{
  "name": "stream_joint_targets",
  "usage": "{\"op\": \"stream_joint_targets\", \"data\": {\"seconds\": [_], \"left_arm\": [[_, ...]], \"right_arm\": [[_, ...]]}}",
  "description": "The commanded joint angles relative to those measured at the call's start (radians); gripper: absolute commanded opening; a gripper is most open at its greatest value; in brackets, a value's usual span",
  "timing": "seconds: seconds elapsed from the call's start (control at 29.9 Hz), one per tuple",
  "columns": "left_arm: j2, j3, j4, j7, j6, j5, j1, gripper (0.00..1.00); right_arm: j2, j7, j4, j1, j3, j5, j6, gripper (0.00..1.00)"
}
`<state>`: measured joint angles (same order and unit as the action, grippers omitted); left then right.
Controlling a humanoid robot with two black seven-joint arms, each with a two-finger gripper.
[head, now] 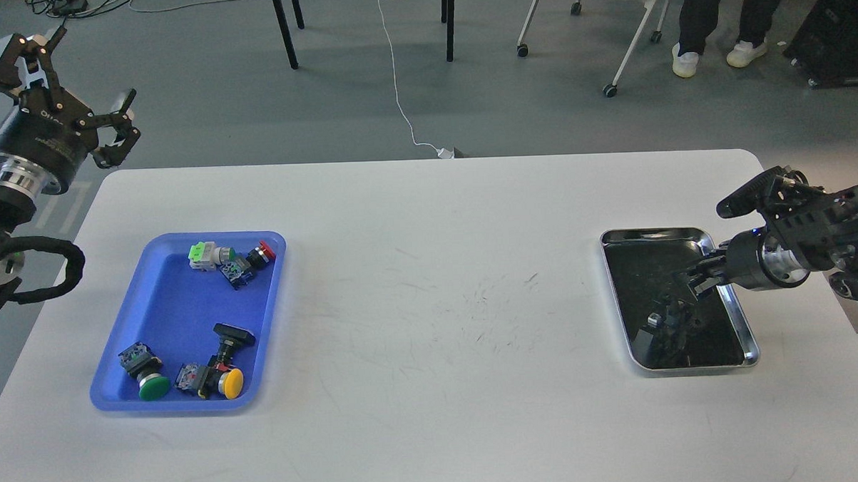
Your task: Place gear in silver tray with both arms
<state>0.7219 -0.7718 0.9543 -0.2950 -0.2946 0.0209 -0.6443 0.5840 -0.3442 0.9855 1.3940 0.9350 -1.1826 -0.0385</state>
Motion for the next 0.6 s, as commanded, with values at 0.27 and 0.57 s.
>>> {"op": "stream_joint_targets", "data": {"seconds": [0.27,0.57], "left_arm": [[0.002,0.0,0.0,0.005,0.003,-0.001,0.0,0.98],[0.005,0.0,0.0,0.007,-0.009,-0.001,-0.002,0.98]], "right_arm": [[-0.013,0.001,-0.004,-0.035,-0.016,0.0,0.028,0.49],[0.045,0.004,-0.011,-0.033,-0.375,0.072,0.069,0.99]]}}
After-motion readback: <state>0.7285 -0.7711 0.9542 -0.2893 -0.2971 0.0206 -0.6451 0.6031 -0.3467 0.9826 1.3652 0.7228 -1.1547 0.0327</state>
